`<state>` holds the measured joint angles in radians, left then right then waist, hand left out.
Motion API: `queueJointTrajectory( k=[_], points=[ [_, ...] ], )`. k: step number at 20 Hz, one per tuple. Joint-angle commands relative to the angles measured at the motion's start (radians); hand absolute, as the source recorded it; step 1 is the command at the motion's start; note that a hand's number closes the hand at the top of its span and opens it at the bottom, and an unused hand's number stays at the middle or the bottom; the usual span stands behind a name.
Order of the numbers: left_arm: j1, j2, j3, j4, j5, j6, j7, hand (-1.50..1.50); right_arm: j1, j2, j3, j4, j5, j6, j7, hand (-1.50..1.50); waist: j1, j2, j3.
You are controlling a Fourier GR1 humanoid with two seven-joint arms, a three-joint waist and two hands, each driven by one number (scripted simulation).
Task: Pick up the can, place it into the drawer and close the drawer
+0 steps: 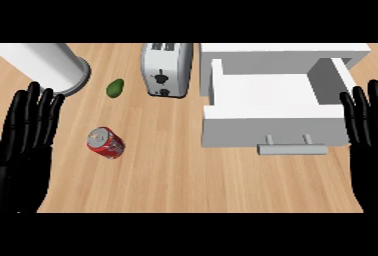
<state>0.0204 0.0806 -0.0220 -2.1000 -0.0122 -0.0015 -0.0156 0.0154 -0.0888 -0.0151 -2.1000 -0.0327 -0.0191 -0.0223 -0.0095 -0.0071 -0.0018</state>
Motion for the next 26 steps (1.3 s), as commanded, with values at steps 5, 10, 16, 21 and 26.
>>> queueJointTrajectory(
  k=[5,10,16,21,26],
  points=[
    [-0.068,0.135,-0.104,0.038,0.367,-0.428,-0.071,-1.5,-0.036,-0.002,0.012,0.008,0.025,-0.004,-0.01,-1.5,-0.02,0.012,-0.004],
    [0.021,0.376,-0.028,0.149,0.49,-0.638,0.07,-1.5,0.03,-0.021,-0.014,0.047,0.027,-0.033,0.221,-1.5,0.003,0.012,-0.001],
    [0.001,0.542,0.15,0.309,0.707,-0.866,0.029,-1.5,0.073,-0.049,-0.068,0.061,-0.002,-0.001,0.204,-1.5,0.011,0.008,0.002],
    [-0.047,0.533,0.149,0.325,0.786,-0.825,0.151,-1.5,0.217,-0.012,-0.022,-0.083,0.011,0.02,0.198,-1.5,0.005,0.005,0.002],
    [-0.061,0.481,0.177,0.438,0.698,-0.875,0.147,-1.5,0.216,0.0,-0.054,0.007,-0.004,0.052,0.116,-1.5,0.006,0.007,0.002]
  ],
)
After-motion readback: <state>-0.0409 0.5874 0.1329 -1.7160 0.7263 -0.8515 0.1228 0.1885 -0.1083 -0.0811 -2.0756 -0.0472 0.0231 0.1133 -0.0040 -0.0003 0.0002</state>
